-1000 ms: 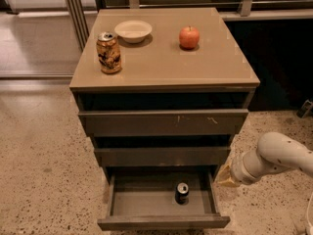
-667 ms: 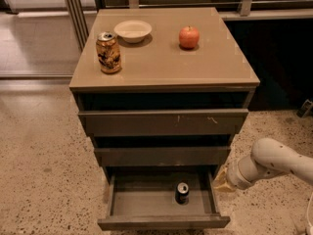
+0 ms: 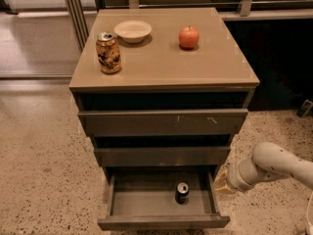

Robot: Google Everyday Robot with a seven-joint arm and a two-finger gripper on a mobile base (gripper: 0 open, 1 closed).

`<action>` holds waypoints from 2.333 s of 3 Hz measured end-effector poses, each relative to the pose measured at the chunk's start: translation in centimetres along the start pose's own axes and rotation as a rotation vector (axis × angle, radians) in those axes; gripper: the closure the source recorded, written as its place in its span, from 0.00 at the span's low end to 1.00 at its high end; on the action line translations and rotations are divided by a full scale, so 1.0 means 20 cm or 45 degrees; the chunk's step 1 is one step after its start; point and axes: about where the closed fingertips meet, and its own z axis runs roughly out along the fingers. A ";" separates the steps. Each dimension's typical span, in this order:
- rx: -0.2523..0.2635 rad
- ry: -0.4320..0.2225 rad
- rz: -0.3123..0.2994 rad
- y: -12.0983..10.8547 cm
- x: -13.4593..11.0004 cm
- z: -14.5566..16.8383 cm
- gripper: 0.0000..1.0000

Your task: Pick pepsi can from bottom drawer and place on counter

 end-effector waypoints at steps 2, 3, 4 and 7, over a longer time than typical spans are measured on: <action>0.117 -0.140 -0.106 -0.15 0.13 0.35 1.00; 0.098 -0.240 -0.084 -0.26 0.20 0.61 1.00; 0.155 -0.255 -0.048 -0.40 0.27 0.64 1.00; 0.070 -0.237 -0.062 -0.38 0.39 0.85 0.74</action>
Offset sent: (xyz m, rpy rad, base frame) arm 0.0658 0.0005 -0.1310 0.1640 -0.2399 0.0177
